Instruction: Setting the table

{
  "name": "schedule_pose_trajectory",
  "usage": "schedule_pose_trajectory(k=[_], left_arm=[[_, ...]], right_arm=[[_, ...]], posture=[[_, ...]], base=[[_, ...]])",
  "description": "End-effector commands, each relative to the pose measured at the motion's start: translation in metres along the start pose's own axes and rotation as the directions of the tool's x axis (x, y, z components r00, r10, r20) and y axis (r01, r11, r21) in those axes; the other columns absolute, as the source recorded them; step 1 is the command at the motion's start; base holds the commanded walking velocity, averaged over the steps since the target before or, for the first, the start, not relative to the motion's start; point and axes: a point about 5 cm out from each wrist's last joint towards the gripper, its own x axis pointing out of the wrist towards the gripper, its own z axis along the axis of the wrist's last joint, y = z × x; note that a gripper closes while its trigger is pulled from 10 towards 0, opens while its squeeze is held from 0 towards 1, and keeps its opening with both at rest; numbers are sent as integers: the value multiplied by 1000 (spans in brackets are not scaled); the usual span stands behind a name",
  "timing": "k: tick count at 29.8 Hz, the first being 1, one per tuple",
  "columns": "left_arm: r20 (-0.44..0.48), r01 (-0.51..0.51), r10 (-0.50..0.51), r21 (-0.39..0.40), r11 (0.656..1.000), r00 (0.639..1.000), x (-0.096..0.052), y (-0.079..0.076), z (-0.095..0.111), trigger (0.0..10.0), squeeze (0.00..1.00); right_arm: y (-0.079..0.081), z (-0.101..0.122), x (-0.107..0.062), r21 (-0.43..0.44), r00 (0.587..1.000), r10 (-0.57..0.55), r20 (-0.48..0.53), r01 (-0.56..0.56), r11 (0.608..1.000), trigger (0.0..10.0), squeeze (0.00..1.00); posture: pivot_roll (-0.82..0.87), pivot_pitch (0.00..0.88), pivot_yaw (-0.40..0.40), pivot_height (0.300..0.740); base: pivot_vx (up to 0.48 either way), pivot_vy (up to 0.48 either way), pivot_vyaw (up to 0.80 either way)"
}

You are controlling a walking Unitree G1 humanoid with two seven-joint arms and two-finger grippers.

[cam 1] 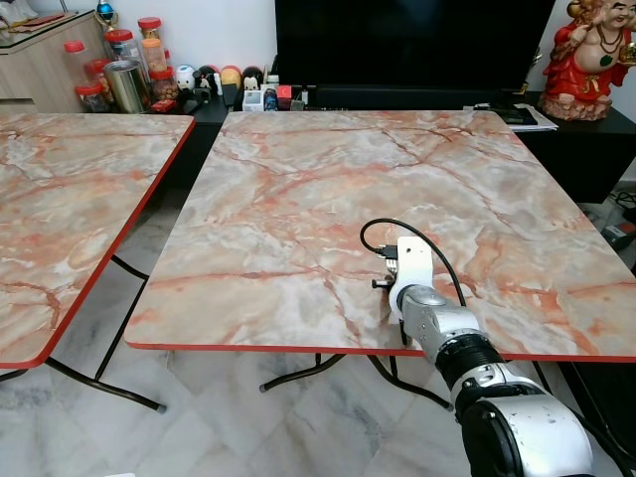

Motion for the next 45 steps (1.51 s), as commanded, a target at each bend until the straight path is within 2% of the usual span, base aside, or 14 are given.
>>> schedule_pose_trajectory(k=[1, 15, 20, 21, 27, 30, 33, 34, 35, 36, 38, 42, 45], left_arm=[[-13, 2, -2, -3, 1000, 1000, 0, 1, -1, 10000, 0], [-16, 3, -3, -4, 1000, 1000, 0, 0, -1, 10000, 0], [-16, 2, -2, -1, 1000, 1000, 0, 1, -2, 10000, 0], [-16, 1, -1, -1, 1000, 1000, 0, 2, -2, 10000, 0], [-15, -1, 1, 0, 1000, 1000, 0, 4, -2, 10000, 0], [-7, -3, 3, -5, 1000, 1000, 0, 4, -1, 10000, 0], [-3, -3, 3, -10, 1000, 1000, 0, 4, -1, 10000, 0], [2, -6, 6, -6, 1000, 1000, 0, 5, -1, 10000, 0], [8, -13, 13, 1, 1000, 1000, 0, 6, 0, 10000, 0], [9, -15, 15, 3, 1000, 1000, 0, 6, 0, 10000, 0], [15, -18, 19, -16, 1000, 1000, 0, 6, 0, 10000, 0], [11, -18, 18, -15, 1000, 1000, 0, 5, -1, 10000, 0], [7, -17, 17, -15, 1000, 1000, 0, 4, -2, 10000, 0]], right_arm=[[1, 7, -1, -11, 1000, 4, 18, -4, 1000, 0, 0], [2, 6, 0, -7, 1000, 8, 18, -8, 1000, 0, 0], [6, 20, -3, 46, 994, 25, 103, -29, 999, 0, 0], [8, 26, -5, 58, 990, 21, 136, -30, 998, 10000, 0], [11, 41, -10, 88, 974, 33, 223, -54, 995, 10000, 0], [10, 57, -17, 89, 948, 24, 318, -55, 995, 10000, 0], [10, 61, -20, 88, 939, 25, 344, -58, 994, 10000, 0], [10, 69, -25, 74, 914, 25, 404, -60, 995, 10000, 0], [9, 80, -36, 39, 863, 25, 505, -52, 998, 10000, 0], [9, 83, -39, 28, 848, 26, 530, -48, 998, 10000, 0], [7, 81, -41, 20, 825, 5, 565, -20, 1000, 10000, 0], [4, 78, -42, 22, 817, -8, 576, -6, 1000, 10000, 0], [3, 79, -46, 24, 792, -16, 610, 2, 1000, 10000, 0]], posture=[[12, 0, -8, 732], [15, 0, -9, 732], [15, 0, -6, 732], [15, 0, -4, 732], [19, 0, 1, 732], [23, 0, 6, 732], [23, 0, 6, 732], [24, 0, 9, 732], [24, 0, 9, 732], [24, 0, 9, 732], [17, 0, 8, 732], [27, 0, 2, 732], [26, 0, -2, 732]], base=[[0, 0, 0], [0, 0, 0], [0, 0, 0], [0, 0, 0], [0, 0, 0], [0, 0, 0], [0, 0, 0], [0, 0, 0], [0, 0, 0], [0, 0, 0], [0, 0, 0], [0, 360, 0], [0, 480, 0]])
